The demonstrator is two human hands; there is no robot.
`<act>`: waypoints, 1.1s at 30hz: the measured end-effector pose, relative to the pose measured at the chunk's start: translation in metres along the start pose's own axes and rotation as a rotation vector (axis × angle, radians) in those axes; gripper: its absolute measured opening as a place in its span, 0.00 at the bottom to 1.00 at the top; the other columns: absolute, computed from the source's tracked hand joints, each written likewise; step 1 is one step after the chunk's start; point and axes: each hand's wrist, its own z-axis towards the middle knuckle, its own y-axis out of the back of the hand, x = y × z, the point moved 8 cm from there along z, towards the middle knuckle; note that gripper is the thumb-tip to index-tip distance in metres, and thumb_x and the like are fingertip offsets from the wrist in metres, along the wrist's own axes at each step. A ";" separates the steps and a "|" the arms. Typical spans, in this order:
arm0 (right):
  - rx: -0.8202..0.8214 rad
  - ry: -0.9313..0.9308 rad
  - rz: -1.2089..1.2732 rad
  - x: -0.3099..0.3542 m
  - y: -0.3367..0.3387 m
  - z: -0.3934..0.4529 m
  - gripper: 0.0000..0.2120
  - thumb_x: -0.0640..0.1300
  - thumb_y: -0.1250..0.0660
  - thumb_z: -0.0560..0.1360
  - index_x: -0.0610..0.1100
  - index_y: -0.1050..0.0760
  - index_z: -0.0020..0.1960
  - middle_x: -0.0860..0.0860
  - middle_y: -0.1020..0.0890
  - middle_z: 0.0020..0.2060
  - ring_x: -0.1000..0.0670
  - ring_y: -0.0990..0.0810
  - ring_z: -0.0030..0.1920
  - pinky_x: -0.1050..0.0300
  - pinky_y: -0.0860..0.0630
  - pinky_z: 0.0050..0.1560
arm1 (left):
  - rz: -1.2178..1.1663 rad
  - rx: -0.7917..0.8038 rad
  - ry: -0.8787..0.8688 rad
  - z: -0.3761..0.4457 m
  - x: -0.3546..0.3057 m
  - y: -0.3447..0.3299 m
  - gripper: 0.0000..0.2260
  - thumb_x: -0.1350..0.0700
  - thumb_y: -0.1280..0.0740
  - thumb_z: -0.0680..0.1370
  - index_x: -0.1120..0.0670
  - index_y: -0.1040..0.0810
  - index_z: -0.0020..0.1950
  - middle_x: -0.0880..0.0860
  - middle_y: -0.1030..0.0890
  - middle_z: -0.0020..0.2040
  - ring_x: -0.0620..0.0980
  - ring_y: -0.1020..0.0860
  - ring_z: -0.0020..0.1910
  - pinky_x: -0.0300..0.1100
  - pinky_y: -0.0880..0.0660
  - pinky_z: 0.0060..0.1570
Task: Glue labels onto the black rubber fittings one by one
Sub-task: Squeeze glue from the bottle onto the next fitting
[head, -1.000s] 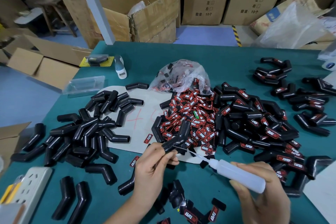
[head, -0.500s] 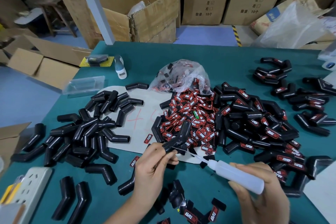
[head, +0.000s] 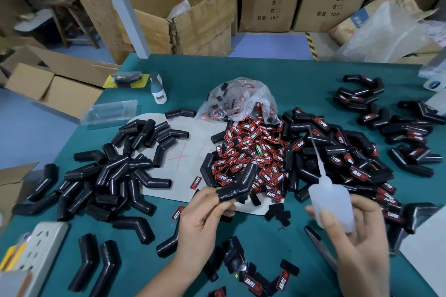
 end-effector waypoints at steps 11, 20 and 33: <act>0.224 -0.105 -0.821 -0.028 0.003 0.016 0.20 0.52 0.25 0.76 0.71 0.33 0.54 0.75 0.21 0.49 0.64 0.19 0.48 0.55 0.23 0.48 | -0.088 0.051 0.138 0.000 0.008 -0.004 0.12 0.53 0.34 0.84 0.40 0.13 0.59 0.46 0.16 0.61 0.54 0.13 0.49 0.39 0.16 0.47; 0.203 -0.036 -0.933 -0.034 0.003 0.018 0.18 0.45 0.28 0.79 0.59 0.26 0.66 0.80 0.28 0.55 0.65 0.23 0.51 0.62 0.27 0.49 | -0.082 0.055 0.167 0.003 0.005 -0.006 0.15 0.57 0.38 0.85 0.40 0.14 0.55 0.54 0.15 0.54 0.51 0.14 0.47 0.36 0.18 0.48; -0.215 0.652 -0.737 0.054 0.001 -0.027 0.06 0.49 0.34 0.83 0.47 0.24 0.54 0.51 0.23 0.47 0.62 0.27 0.52 0.67 0.31 0.59 | -0.194 0.028 0.202 0.006 0.023 -0.001 0.08 0.56 0.42 0.86 0.52 0.23 0.59 0.55 0.17 0.59 0.54 0.13 0.52 0.54 0.15 0.51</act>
